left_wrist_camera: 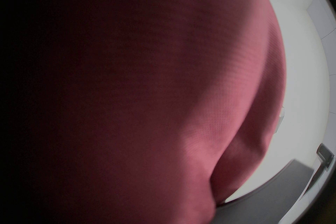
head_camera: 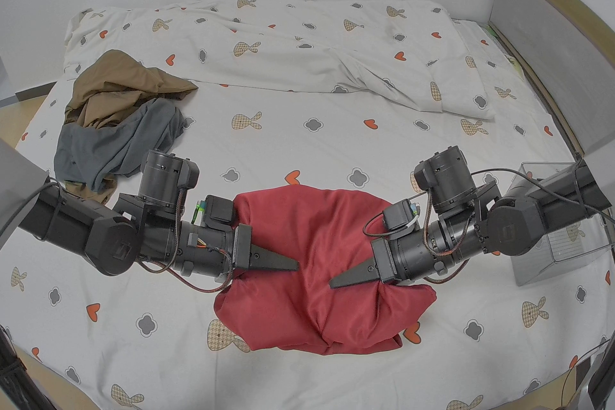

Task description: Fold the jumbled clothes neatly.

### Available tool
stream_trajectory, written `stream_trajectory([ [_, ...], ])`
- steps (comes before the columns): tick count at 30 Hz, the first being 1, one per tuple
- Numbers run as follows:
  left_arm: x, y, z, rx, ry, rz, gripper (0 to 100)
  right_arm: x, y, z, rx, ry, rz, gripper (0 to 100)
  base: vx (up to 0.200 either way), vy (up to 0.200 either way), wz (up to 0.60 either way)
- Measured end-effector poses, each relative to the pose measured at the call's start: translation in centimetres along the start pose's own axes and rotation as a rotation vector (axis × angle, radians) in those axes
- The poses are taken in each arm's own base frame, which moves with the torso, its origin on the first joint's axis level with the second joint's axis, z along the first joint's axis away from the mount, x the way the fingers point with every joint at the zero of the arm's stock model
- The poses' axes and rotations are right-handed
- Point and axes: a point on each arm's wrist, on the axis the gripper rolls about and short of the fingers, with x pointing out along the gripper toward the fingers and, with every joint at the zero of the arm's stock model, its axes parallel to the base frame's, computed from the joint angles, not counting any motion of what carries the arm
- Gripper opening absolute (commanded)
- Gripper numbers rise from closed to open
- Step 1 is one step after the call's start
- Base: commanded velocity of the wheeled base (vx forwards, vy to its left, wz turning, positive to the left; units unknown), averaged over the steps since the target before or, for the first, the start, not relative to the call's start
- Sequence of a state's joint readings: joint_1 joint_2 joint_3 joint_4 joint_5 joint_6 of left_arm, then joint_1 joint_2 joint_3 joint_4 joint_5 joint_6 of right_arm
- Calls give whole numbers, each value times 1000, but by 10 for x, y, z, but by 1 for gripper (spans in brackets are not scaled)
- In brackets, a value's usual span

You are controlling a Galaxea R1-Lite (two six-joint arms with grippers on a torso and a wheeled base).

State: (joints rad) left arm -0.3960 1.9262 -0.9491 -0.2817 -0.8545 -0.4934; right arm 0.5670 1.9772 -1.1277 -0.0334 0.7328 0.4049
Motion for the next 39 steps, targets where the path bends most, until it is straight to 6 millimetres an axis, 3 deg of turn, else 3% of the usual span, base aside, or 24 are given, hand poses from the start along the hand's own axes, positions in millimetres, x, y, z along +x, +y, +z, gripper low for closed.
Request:
stream_trajectory([
  [28,6,-11,0,-2,12,-21,0,-9,17,-4,-14,-13,13,0,0,-200,0],
  [39,2,-23,2,5,-1,-38,0,-17,19,-9,-8,-17,6,0,0,0,0],
])
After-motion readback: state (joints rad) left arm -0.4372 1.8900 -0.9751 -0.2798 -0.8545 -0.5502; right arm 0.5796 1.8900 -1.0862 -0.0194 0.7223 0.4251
